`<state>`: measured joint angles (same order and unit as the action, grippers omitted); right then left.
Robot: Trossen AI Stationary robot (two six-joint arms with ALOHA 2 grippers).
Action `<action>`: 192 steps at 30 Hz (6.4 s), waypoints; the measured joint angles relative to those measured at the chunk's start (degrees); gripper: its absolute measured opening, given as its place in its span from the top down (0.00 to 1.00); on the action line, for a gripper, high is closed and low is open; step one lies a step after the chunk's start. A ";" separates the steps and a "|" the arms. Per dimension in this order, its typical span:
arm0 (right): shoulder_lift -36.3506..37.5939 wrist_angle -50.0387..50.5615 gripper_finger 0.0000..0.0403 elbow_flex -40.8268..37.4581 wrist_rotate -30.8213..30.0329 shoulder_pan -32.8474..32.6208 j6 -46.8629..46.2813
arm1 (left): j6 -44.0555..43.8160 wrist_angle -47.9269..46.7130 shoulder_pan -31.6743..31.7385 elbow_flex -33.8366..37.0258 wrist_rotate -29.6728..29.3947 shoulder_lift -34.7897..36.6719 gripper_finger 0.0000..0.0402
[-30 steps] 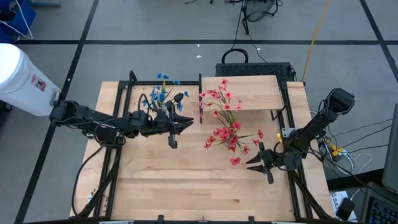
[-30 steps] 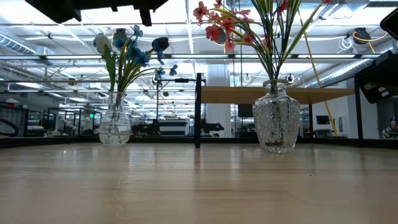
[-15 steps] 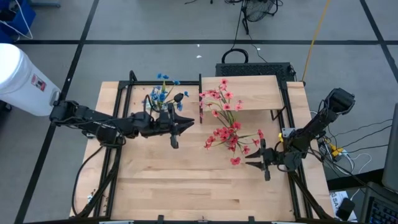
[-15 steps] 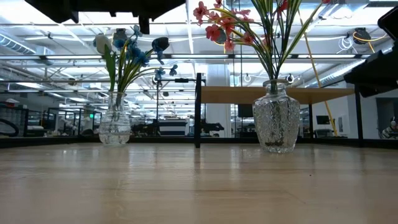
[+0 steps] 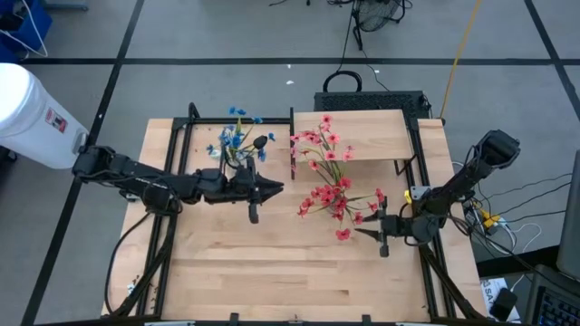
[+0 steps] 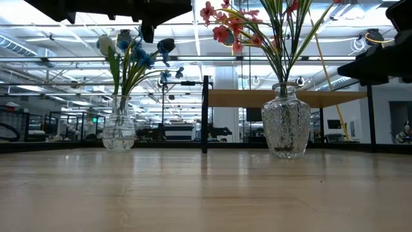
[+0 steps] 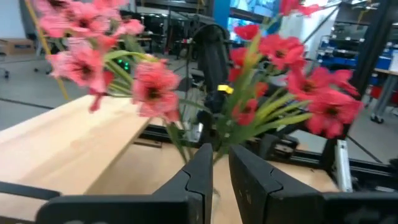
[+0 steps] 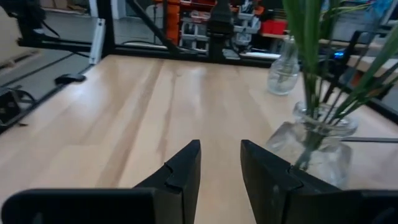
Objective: Pick and place flowers into a vace then onto a shelf
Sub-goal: Put the right transparent vase with flowers on the shelf
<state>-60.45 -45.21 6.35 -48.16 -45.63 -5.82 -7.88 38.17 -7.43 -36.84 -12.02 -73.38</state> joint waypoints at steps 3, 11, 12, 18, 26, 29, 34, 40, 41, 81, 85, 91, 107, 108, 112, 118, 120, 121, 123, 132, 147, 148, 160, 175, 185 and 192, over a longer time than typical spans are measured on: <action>0.00 -0.02 0.74 0.00 0.08 1.69 1.34 | 0.00 -0.12 -1.44 0.00 0.03 0.00 0.86; 0.00 0.02 0.74 0.00 0.32 4.18 2.04 | 3.85 -0.13 -4.43 0.00 -0.01 0.00 0.86; 0.00 0.02 0.74 0.00 0.34 4.20 2.04 | 4.39 -0.14 -4.71 0.00 -0.01 0.04 0.86; 0.00 -0.68 0.74 0.00 0.38 3.91 2.05 | 6.06 -2.67 -6.36 0.04 -0.10 5.43 0.86; 3.48 -4.26 0.74 -0.02 0.30 1.17 6.50 | 9.18 -17.12 -10.94 0.04 -5.65 17.35 0.86; 7.44 -4.34 0.74 -0.02 -0.04 -0.16 8.00 | 10.36 -18.43 -12.16 0.04 -6.48 19.84 0.86; 14.78 -4.11 0.74 -0.04 -1.29 -1.76 8.44 | 12.73 -19.59 -12.94 0.04 -6.11 21.87 0.86; 17.68 7.80 0.74 -0.04 0.25 -2.68 -0.09 | 13.62 -19.11 -12.95 0.04 -6.09 18.97 0.86; 17.44 11.58 0.74 -0.02 0.30 -2.66 -3.35 | 13.62 -18.75 -12.95 0.04 -6.09 18.62 0.86; -4.79 -2.80 0.07 -0.02 4.85 19.07 -8.84 | 18.12 -14.40 -12.73 0.04 -6.57 17.59 0.86; -5.96 -4.00 0.07 -0.02 4.99 20.27 -8.52 | 18.14 -14.41 -12.73 0.04 -6.57 17.59 0.86; -6.25 -5.18 0.07 -0.02 8.12 22.13 -8.48 | 18.14 -14.43 -12.73 0.04 -6.57 17.57 0.86; -6.25 -6.84 0.07 0.00 12.50 26.80 -8.00 | 18.16 -14.43 -12.73 0.04 -6.57 17.57 0.86; -6.25 -6.84 0.07 0.00 12.61 27.06 -8.00 | 18.16 -14.42 -12.73 0.04 -6.57 17.57 0.86; -6.25 -6.88 0.07 0.00 15.24 28.49 -8.27 | 18.20 -14.43 -12.73 0.04 -6.57 17.57 0.86; -6.25 -6.86 0.07 0.00 15.45 29.63 -8.24 | 18.29 -14.43 -12.42 0.04 -6.60 17.57 0.86; -6.25 -6.88 0.07 0.00 15.49 29.86 -8.09 | 18.32 -14.43 -12.42 0.04 -6.61 17.57 0.86; -6.25 -6.87 0.07 0.00 15.51 29.94 -8.05 | 18.34 -14.41 -12.43 0.04 -6.61 17.57 0.86; -6.25 -6.88 0.07 0.00 15.56 30.14 -8.05 | 18.34 -14.43 -12.43 0.04 -6.61 17.57 0.86; -6.25 -6.86 0.07 0.00 17.00 30.71 -8.31 | 18.36 -14.43 -12.41 0.04 -6.61 17.57 0.86; -6.25 -7.21 0.07 0.72 21.19 31.27 -7.61 | 18.71 -14.41 -12.35 0.04 -6.60 17.57 0.86; -6.26 -7.21 0.07 0.72 21.22 31.57 -7.61 | 18.71 -14.43 -12.35 0.04 -6.59 17.57 0.86; -13.54 -7.24 0.07 3.64 24.63 33.86 -7.76 | 18.69 -14.41 -12.35 0.04 -6.59 17.56 0.86; -20.84 -11.73 0.20 8.24 24.34 33.99 -4.78 | 18.35 -15.13 -12.36 0.04 -6.59 17.55 0.86; -20.85 -13.25 0.52 8.24 24.32 34.01 -4.39 | 18.29 -15.61 -12.36 0.04 -6.59 17.55 0.86; -20.69 -13.41 0.52 8.22 24.33 34.01 -4.18 | 18.29 -15.61 -12.36 0.04 -6.58 17.55 0.86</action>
<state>-81.14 -58.63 14.57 -23.83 -11.62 -10.00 10.41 22.57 -19.79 -36.80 -18.60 -55.83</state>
